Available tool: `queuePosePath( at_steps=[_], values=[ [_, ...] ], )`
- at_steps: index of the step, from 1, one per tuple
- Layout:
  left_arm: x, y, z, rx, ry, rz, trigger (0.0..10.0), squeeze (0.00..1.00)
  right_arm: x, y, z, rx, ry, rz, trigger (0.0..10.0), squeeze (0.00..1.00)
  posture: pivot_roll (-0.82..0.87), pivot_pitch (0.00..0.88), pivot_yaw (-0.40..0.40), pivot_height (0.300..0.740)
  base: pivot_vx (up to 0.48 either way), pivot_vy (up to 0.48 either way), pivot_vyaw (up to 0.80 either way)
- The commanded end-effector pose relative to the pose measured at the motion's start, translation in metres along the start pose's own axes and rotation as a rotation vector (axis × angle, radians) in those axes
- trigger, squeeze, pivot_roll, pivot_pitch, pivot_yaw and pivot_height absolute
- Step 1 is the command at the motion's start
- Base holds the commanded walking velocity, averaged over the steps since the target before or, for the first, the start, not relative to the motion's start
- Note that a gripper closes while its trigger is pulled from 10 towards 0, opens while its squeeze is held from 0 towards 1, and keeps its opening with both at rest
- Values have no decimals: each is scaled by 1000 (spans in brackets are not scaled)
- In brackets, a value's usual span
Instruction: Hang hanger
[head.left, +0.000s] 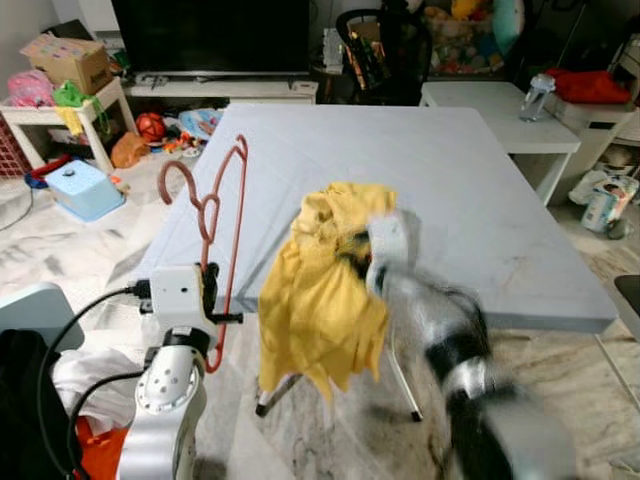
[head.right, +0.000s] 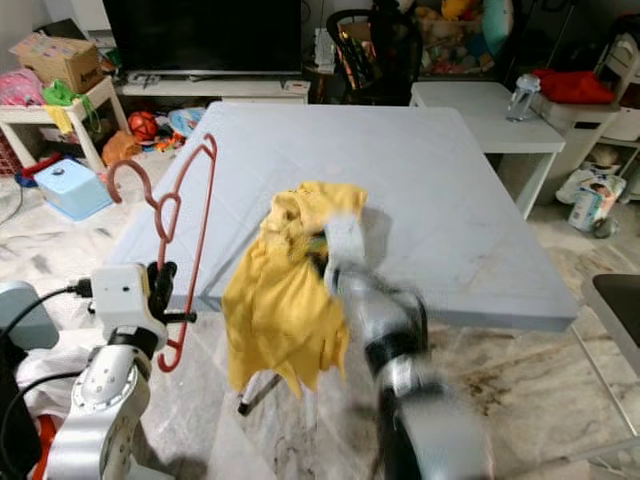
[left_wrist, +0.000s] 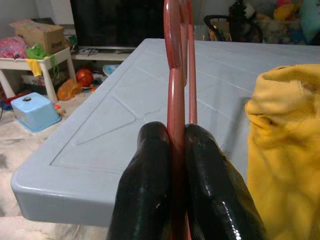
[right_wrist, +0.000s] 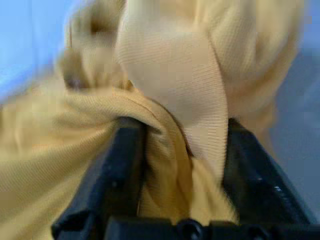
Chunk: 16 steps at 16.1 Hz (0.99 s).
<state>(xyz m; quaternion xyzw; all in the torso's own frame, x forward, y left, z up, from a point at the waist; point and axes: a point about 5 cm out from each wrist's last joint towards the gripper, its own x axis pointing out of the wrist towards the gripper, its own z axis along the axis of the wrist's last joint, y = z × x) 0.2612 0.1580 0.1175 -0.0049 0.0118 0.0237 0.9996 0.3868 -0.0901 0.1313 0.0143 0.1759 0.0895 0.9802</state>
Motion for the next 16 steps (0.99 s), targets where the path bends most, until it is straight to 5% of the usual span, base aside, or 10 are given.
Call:
queuePosePath(
  at_steps=[1,4,6,10,11,12,13,14,15,16],
  values=[
    [2,1,3,-2,-14,10,10000,0,1,-8,26,44,-81,-41,0,0,25,0,-27,740,0,0,0],
    [3,-1,3,-6,-19,15,10000,0,-3,-20,93,116,-292,-90,0,0,32,0,-37,740,0,0,0],
    [7,-1,8,-5,-45,39,10000,0,-31,-41,181,174,-624,-178,0,0,39,0,-45,740,0,0,0],
    [8,3,10,9,-62,66,10000,0,-30,-52,170,122,-638,-233,0,0,44,0,-55,740,0,0,0],
    [7,2,8,5,-58,62,10000,0,-24,-49,155,69,-577,-226,2510,0,44,0,-55,740,0,0,0],
    [7,0,8,-1,-56,53,10000,0,-17,-48,135,45,-508,-207,10000,0,47,0,-57,740,0,0,0],
    [6,-3,8,-8,-55,42,10000,0,-10,-48,108,12,-436,-182,10000,0,47,0,-57,740,0,0,0],
    [5,-3,7,-9,-54,41,10000,0,-10,-51,100,2,-437,-173,10000,388,47,0,-57,740,0,0,0],
    [5,-3,6,-7,-53,42,10000,0,-9,-53,88,-12,-412,-151,10000,1000,45,0,-53,740,0,0,0],
    [3,-2,5,-5,-48,41,10000,0,-8,-59,72,-17,-377,-129,10000,1000,41,0,-51,740,0,0,0]
  ],
)
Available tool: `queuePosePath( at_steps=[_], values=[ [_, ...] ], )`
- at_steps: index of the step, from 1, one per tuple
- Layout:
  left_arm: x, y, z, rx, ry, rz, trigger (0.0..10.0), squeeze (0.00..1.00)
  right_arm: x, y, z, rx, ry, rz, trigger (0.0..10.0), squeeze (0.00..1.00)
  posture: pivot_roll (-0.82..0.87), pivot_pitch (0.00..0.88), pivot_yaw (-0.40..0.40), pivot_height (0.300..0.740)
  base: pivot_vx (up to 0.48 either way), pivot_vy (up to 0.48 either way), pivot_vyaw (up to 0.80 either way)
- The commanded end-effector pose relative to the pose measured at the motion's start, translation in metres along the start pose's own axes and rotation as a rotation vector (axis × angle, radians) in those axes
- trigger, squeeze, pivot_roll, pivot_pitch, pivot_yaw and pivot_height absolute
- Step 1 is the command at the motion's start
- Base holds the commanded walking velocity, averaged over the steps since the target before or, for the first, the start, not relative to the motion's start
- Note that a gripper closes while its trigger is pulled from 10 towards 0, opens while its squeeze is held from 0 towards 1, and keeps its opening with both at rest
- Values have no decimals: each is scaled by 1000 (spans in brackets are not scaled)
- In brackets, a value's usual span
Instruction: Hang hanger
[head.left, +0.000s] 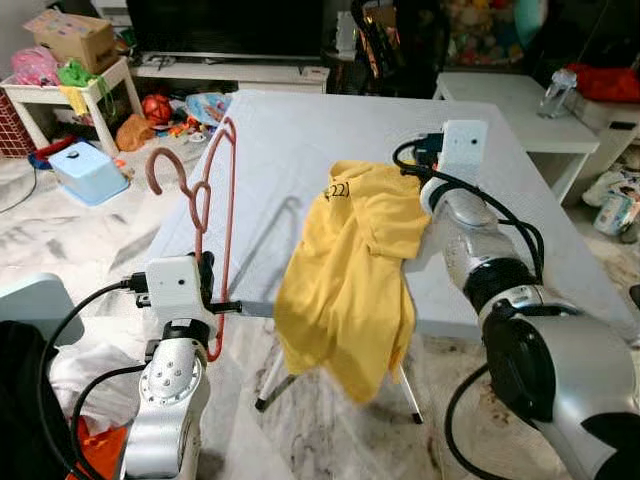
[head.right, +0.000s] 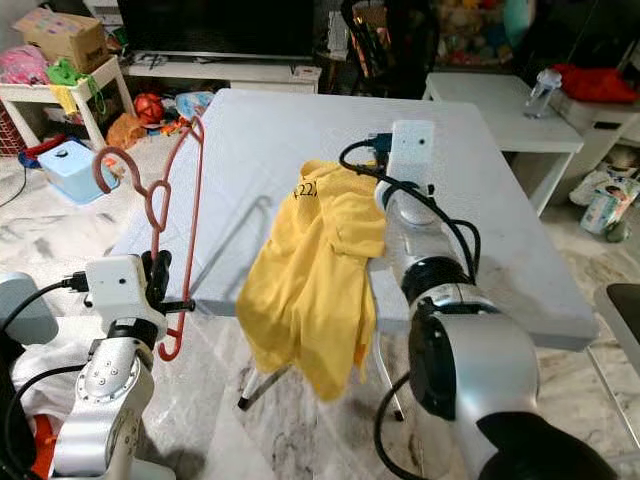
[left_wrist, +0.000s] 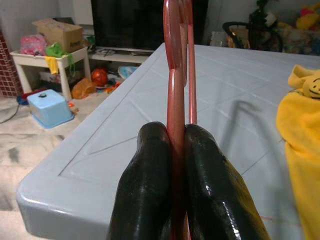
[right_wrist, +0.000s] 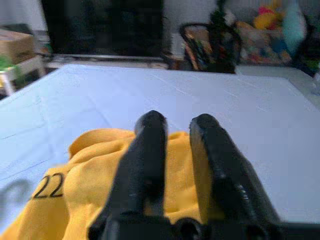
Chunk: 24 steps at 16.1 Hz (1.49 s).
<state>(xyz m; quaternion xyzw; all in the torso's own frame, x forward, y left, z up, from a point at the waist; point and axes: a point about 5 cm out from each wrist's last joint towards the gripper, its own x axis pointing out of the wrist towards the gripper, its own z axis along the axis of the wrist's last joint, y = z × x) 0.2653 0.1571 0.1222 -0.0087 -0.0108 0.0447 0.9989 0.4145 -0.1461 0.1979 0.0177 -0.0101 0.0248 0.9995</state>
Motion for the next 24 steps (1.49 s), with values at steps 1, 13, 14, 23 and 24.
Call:
queuePosePath(
  at_steps=[1,13,14,23,24],
  values=[
    [-2,0,-1,7,2,0,10000,0,-5,-7,-13,14,20,43,10000,1000,37,0,-48,740,0,0,0],
    [-5,-1,-4,12,26,-35,10000,0,-73,-27,-53,-67,249,707,10000,1000,-4,0,-12,740,0,0,0],
    [-5,-1,-4,11,27,-36,10000,0,-77,-28,-56,-94,286,707,10000,1000,-4,0,-12,740,0,0,0],
    [-7,-3,-4,6,33,-45,10000,0,-101,24,-115,-199,444,472,10000,0,-3,0,-15,740,0,0,0],
    [-7,-4,-4,4,33,-45,10000,0,-102,28,-117,-193,435,456,10000,0,-3,0,-15,740,0,0,0]
  ],
)
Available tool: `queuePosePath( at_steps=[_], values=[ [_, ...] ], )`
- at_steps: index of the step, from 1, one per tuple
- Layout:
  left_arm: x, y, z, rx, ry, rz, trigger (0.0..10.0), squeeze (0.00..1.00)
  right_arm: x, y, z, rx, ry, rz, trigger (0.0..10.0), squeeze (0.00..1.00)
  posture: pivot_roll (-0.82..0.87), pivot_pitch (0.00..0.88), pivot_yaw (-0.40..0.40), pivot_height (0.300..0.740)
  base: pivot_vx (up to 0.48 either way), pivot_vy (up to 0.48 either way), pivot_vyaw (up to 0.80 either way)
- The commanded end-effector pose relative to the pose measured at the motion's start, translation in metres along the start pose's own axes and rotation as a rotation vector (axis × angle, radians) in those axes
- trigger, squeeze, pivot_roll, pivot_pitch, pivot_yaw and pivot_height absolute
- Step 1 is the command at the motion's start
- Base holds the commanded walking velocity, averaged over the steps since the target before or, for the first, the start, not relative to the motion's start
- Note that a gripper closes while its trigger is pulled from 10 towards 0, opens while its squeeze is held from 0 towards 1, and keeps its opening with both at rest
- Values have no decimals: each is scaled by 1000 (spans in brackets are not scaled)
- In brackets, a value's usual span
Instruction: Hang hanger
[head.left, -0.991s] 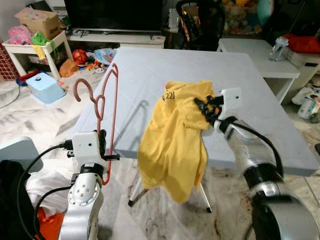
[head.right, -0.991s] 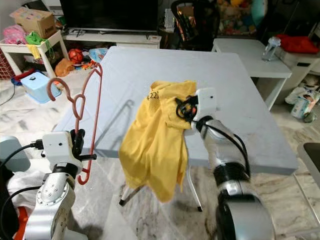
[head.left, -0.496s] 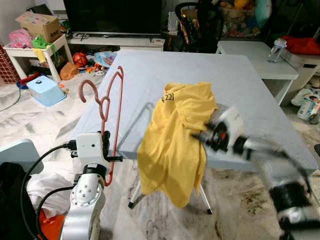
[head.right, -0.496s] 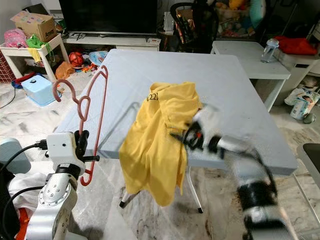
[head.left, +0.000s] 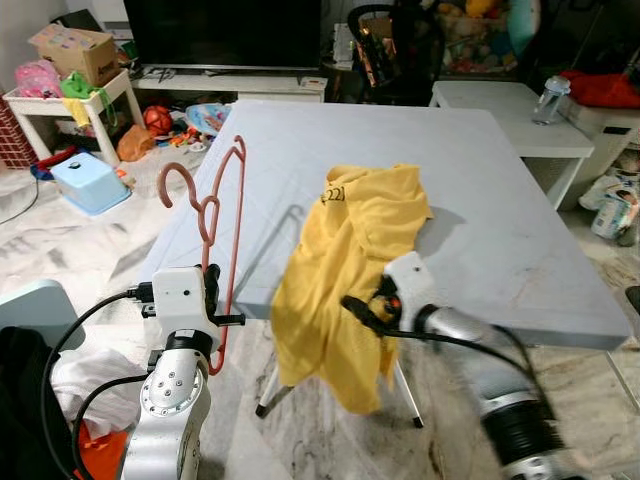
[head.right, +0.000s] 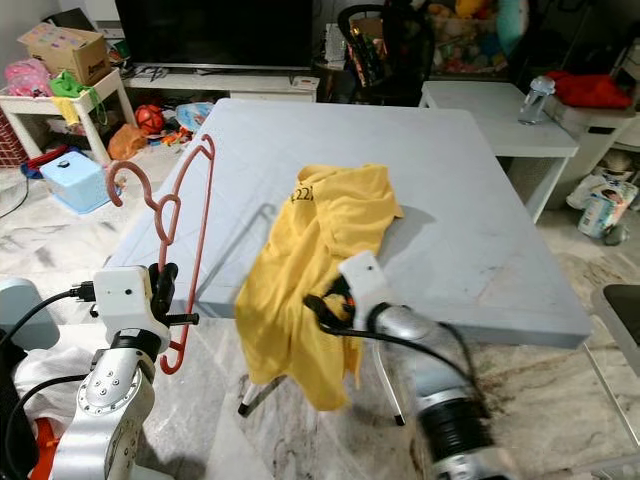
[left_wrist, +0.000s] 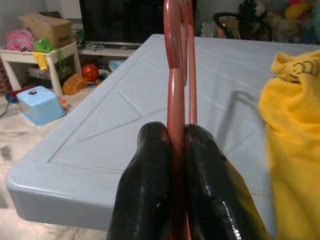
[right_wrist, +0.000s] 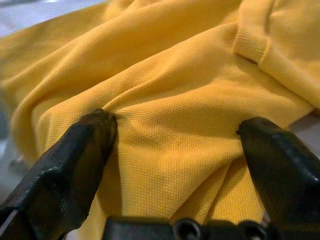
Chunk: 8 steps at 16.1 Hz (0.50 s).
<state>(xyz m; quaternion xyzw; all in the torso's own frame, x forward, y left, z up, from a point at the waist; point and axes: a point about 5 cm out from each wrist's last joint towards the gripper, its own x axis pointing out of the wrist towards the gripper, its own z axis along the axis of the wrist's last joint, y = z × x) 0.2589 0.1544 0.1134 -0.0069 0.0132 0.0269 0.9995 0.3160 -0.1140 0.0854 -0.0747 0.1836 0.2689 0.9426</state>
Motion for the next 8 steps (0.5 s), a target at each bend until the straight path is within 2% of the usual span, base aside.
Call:
queuePosePath(
  at_steps=[1,4,8],
  values=[
    [-1,-3,4,-2,-14,-11,10000,0,1,1,-9,23,26,-65,0,0,-3,0,-15,740,0,0,0],
    [-1,-4,4,-4,-13,-11,10000,0,4,9,-20,83,64,-96,0,0,6,0,-23,740,0,0,0],
    [-1,-1,4,1,-12,-3,10000,0,6,-2,-26,155,90,-179,0,0,8,0,-27,740,0,0,0]
  ],
)
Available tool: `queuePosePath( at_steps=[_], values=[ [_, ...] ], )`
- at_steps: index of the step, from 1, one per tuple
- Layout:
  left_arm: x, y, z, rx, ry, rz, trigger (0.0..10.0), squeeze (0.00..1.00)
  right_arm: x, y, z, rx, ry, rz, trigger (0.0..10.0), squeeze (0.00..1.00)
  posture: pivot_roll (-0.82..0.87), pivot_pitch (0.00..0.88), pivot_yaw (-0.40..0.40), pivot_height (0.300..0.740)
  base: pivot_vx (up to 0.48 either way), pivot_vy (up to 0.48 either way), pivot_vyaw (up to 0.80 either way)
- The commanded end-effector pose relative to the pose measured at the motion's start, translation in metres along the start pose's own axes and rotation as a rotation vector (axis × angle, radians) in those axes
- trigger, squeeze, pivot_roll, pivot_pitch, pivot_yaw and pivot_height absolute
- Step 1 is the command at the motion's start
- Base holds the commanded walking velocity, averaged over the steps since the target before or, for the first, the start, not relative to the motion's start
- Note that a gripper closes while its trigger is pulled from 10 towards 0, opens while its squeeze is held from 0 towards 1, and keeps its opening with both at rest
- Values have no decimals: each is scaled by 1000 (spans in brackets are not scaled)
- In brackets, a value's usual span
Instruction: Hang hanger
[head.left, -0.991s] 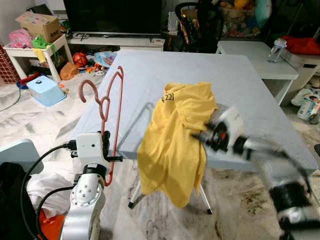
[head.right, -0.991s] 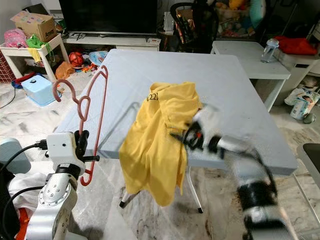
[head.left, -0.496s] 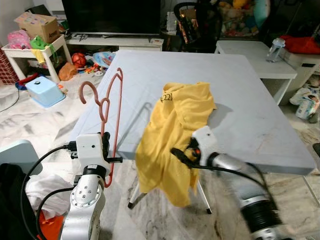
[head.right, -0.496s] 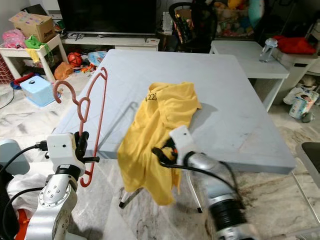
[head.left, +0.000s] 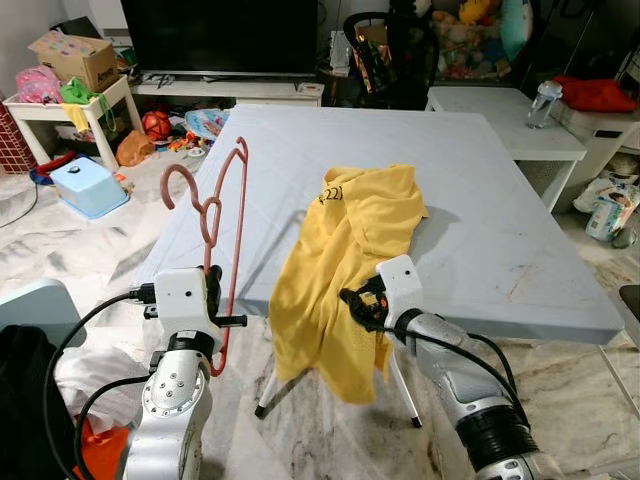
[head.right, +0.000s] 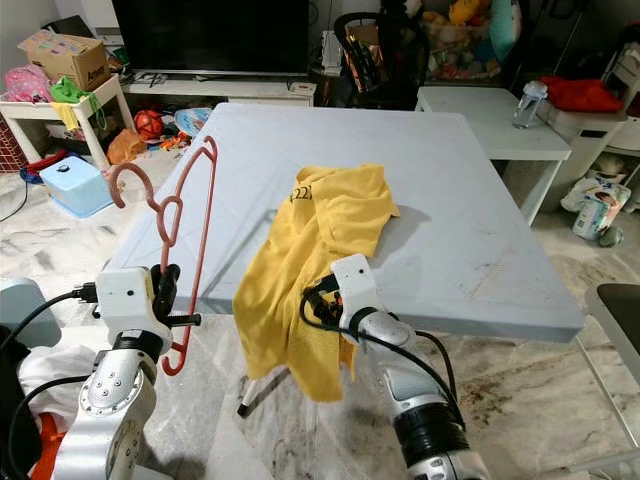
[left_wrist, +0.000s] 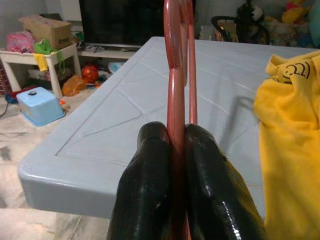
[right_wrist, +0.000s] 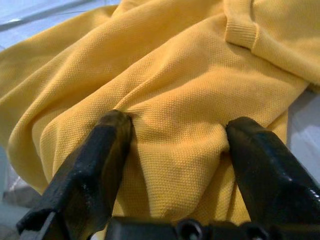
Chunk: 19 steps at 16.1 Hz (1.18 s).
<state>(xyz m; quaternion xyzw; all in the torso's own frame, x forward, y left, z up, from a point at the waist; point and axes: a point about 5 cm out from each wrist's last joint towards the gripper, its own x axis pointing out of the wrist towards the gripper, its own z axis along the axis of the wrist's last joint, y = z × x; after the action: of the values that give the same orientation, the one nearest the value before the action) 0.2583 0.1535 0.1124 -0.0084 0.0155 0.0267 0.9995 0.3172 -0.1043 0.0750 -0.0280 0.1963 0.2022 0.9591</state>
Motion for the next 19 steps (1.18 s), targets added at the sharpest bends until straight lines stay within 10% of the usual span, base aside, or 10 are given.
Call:
queuePosePath(
  at_steps=[1,9,19],
  values=[
    [0,0,5,3,-17,-2,10000,0,-2,-14,-17,47,86,-86,0,0,8,0,-28,740,0,0,0],
    [1,0,6,4,-19,-3,10000,0,9,-15,-12,189,66,-178,0,0,13,0,-26,740,0,0,0],
    [-2,-3,7,-19,-17,-10,10000,0,42,-7,77,206,-160,-129,0,0,34,0,-50,740,0,0,0]
  ],
)
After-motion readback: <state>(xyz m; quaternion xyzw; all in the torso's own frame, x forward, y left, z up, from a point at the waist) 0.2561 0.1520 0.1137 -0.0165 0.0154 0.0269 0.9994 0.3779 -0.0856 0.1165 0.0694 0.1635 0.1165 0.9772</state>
